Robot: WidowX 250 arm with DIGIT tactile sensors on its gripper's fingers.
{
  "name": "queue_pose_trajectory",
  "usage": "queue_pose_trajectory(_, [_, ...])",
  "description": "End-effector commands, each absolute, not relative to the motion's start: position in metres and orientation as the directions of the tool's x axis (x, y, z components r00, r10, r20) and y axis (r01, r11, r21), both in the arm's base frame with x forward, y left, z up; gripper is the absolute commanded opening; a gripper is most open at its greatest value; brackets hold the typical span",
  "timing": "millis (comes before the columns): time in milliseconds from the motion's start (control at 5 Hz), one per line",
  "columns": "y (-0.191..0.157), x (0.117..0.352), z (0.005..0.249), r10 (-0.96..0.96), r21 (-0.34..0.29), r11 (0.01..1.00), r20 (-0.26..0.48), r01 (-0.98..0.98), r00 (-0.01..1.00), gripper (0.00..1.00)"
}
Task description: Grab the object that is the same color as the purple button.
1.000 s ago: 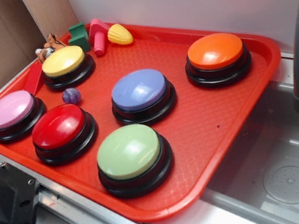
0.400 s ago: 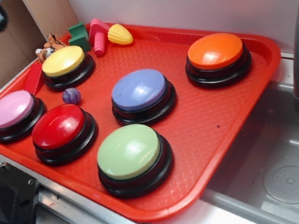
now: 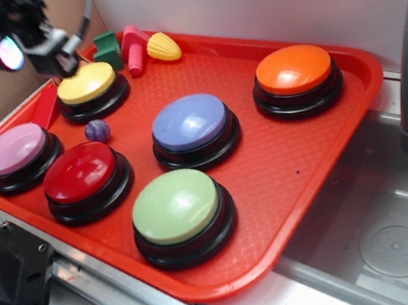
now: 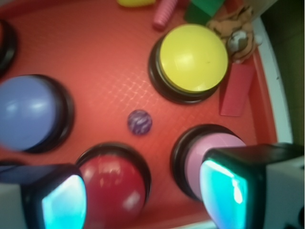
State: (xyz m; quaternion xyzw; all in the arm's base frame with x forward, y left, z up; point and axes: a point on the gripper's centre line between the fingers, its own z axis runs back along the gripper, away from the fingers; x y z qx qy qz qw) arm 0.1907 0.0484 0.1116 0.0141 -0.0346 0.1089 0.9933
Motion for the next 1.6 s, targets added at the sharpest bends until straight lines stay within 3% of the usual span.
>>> queue_pose_trajectory(0, [0.059,0.205,0.07,0.19,0.02,0.981,0.102,-0.193,0.976,1.0])
queue_pose_trajectory(600, [0.056,0.207,0.028,0.198,0.061,0.977,0.07,-0.202,0.978,1.0])
queue_pose_trajectory(1000, [0.056,0.208,0.018,0.196,0.065,0.978,0.051,-0.199,0.979,1.0])
queue_pose_trajectory(1200, [0.054,0.208,0.017,0.218,0.081,0.972,0.064,-0.222,0.974,0.0])
queue_pose_trajectory(1400, [0.055,0.209,0.025,0.244,0.085,0.965,0.069,-0.249,0.967,0.0])
